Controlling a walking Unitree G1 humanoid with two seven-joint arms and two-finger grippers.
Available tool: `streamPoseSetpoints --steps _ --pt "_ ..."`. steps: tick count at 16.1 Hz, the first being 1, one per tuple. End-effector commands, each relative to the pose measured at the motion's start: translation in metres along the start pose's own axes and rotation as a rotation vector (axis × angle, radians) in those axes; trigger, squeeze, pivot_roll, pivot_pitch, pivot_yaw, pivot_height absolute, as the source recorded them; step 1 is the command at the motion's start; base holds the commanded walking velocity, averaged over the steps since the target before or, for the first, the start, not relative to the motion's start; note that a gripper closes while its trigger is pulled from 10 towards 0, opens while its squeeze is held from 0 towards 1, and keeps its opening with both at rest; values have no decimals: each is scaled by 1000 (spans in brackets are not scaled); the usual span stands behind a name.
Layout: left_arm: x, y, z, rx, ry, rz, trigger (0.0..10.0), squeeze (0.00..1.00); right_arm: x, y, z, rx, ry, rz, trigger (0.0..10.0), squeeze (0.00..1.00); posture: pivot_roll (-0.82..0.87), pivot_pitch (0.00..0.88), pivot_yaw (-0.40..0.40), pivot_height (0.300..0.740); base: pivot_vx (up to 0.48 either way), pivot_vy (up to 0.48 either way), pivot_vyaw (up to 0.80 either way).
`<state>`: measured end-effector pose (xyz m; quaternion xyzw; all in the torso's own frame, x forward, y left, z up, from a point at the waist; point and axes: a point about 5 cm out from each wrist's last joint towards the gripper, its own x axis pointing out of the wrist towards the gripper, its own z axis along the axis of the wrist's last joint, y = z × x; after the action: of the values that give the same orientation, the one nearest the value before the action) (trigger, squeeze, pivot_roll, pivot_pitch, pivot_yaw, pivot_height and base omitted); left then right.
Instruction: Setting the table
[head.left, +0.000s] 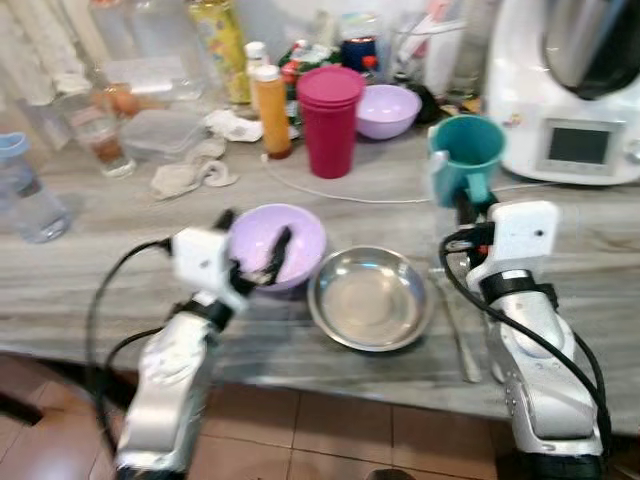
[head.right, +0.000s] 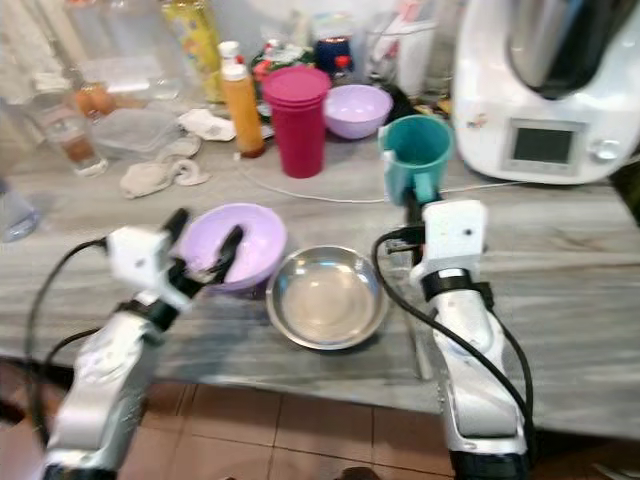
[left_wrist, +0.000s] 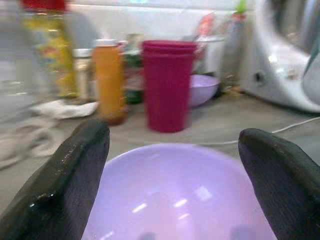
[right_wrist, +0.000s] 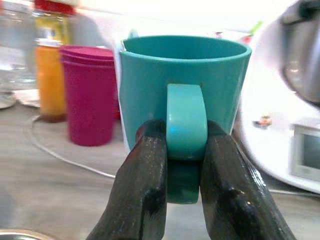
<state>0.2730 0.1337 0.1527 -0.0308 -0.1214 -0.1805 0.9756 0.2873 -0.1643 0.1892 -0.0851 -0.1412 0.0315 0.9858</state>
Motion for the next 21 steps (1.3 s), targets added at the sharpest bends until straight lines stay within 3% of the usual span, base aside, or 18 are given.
streamPoseSetpoints --steps 1,6,15,21 --pt "-2 -3 6 11 -15 -13 10000 0 0 -2 8 3 -34 2 10000 0 -262 110 50 740 0 0 0" --pt "-20 2 1 41 44 -42 10000 0 9 3 3 57 -7 85 10000 0 -252 122 45 740 0 0 0" --pt "-28 -1 -5 24 91 -149 10000 0 35 10 -30 189 110 187 10000 0 -217 114 44 740 0 0 0" --pt "-30 -5 -7 -24 107 -243 10000 0 23 10 -52 161 189 171 10000 0 -217 116 38 740 0 0 0"
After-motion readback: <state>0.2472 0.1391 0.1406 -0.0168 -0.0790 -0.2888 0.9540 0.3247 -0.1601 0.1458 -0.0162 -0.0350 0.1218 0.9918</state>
